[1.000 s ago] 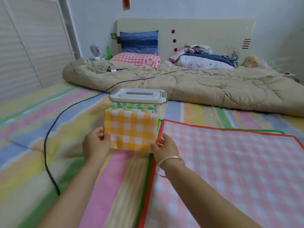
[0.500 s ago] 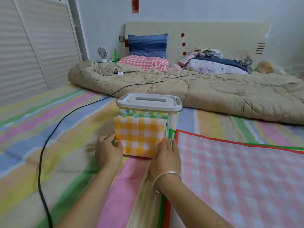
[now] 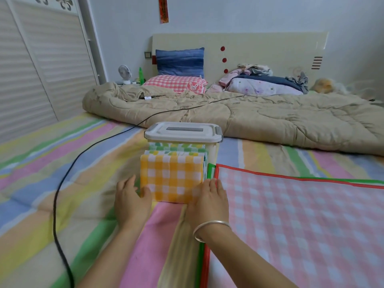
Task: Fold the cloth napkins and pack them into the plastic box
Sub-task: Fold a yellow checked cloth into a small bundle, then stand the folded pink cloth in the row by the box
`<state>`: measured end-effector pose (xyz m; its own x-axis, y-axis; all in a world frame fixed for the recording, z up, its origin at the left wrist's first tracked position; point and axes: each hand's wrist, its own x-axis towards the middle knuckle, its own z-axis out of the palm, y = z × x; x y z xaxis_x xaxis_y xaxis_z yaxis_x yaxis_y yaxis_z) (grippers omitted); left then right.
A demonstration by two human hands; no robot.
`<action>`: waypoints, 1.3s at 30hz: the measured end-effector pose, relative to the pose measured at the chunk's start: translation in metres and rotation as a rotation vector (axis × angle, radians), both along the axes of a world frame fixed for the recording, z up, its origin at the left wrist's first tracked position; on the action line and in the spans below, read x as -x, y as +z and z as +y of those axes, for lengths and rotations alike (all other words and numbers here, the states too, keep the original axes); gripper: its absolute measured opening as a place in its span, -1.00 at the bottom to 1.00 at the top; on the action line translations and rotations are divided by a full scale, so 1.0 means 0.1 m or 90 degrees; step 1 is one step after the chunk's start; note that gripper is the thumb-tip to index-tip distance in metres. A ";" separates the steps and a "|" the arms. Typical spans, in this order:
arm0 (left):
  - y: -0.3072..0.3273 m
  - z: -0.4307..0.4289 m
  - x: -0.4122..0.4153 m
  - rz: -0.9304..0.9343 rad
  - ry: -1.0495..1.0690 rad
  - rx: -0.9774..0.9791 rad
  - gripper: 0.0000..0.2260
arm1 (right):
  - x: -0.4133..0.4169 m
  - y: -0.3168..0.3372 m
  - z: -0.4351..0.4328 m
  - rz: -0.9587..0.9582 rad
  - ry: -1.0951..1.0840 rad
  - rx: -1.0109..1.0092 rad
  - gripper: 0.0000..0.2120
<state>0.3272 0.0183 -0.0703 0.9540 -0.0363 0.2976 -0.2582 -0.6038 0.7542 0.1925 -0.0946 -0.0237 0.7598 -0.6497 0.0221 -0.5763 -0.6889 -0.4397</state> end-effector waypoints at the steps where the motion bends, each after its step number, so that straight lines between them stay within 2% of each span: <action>1: 0.01 0.02 0.03 -0.003 -0.003 0.000 -0.51 | 0.03 0.01 0.00 -0.003 0.000 0.002 -0.37; 5: 0.13 0.10 0.29 -0.100 -0.018 0.015 -0.48 | 0.21 0.01 0.00 -0.023 0.033 0.004 -0.35; 7: 0.23 0.12 0.56 -0.183 -0.058 0.033 -0.55 | 0.42 -0.01 0.00 -0.031 0.071 0.025 -0.35; 9: 0.34 0.10 0.96 -0.218 -0.147 0.066 -0.68 | 0.72 -0.05 -0.01 -0.056 0.115 0.031 -0.38; 10: 0.41 0.08 1.21 -0.193 -0.207 0.085 -0.74 | 0.89 -0.07 -0.03 -0.085 0.132 0.023 -0.40; 12: 0.56 0.03 1.74 -0.061 -0.358 0.104 -0.82 | 1.27 -0.07 -0.10 -0.118 0.131 -0.008 -0.49; 14: 0.68 -0.06 2.30 0.042 -0.516 0.063 -0.92 | 1.72 -0.05 -0.22 -0.103 0.104 -0.016 -0.59; 16: 0.76 -0.13 2.77 0.067 -0.637 -0.010 -0.96 | 2.17 0.02 -0.34 -0.069 0.078 -0.026 -0.73; 18: 0.75 -0.19 3.07 0.074 -0.702 -0.092 -0.96 | 2.62 0.13 -0.44 -0.044 0.068 -0.022 -0.80; 21: 0.63 -0.24 3.35 0.062 -0.718 -0.162 -0.96 | 3.24 0.20 -0.48 -0.011 0.091 -0.008 -0.75; 23: 0.55 -0.23 3.51 0.045 -0.731 -0.213 -0.95 | 3.63 0.18 -0.46 -0.009 0.123 -0.003 -0.87; 24: 0.52 -0.22 3.57 0.040 -0.737 -0.246 -0.94 | 3.82 0.16 -0.45 0.000 0.139 -0.001 -0.90; 26: 0.49 -0.16 3.68 0.037 -0.745 -0.339 -0.81 | 4.15 0.07 -0.47 0.017 0.213 0.004 -0.66; 30: 0.52 -0.04 3.84 0.023 -0.796 -0.515 -0.39 | 4.53 -0.11 -0.50 0.072 0.308 -0.033 -0.24; 32: 0.57 -0.02 3.89 0.017 -0.823 -0.567 -0.25 | 4.61 -0.13 -0.54 0.074 0.308 -0.057 -0.25; 35: 0.62 -0.01 3.85 0.050 -0.863 -0.581 -0.18 | 4.63 -0.05 -0.56 0.040 0.308 -0.101 -0.32; 37: 0.64 0.00 3.80 0.059 -0.884 -0.579 -0.22 | 4.64 0.00 -0.56 0.005 0.292 -0.087 -0.33; 39: 0.66 0.00 3.75 0.064 -0.889 -0.557 -0.33 | 4.64 0.03 -0.53 -0.001 0.263 -0.063 -0.57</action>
<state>-0.0478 0.0179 -0.0043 0.0554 -0.9419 -0.3313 -0.9071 -0.1861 0.3774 -0.2716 -0.1473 -0.0203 0.9569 -0.2894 -0.0239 -0.2597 -0.8159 -0.5165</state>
